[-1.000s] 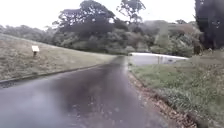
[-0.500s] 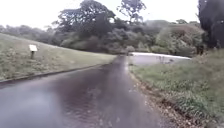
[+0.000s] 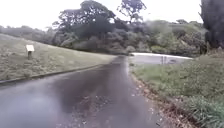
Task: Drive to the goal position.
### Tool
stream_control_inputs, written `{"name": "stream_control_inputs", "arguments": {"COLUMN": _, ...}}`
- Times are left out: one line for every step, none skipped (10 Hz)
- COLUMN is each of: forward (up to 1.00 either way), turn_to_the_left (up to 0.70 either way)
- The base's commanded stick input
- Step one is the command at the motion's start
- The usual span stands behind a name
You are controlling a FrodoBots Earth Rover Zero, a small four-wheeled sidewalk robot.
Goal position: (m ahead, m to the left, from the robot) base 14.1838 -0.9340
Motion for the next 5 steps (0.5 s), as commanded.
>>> {"name": "stream_control_inputs", "arguments": {"forward": 0.45, "turn_to_the_left": 0.02}}
{"name": "stream_control_inputs", "arguments": {"forward": 0.45, "turn_to_the_left": 0.02}}
{"name": "stream_control_inputs", "arguments": {"forward": 0.45, "turn_to_the_left": 0.02}}
{"name": "stream_control_inputs", "arguments": {"forward": 0.45, "turn_to_the_left": 0.02}}
{"name": "stream_control_inputs", "arguments": {"forward": 0.45, "turn_to_the_left": 0.02}}
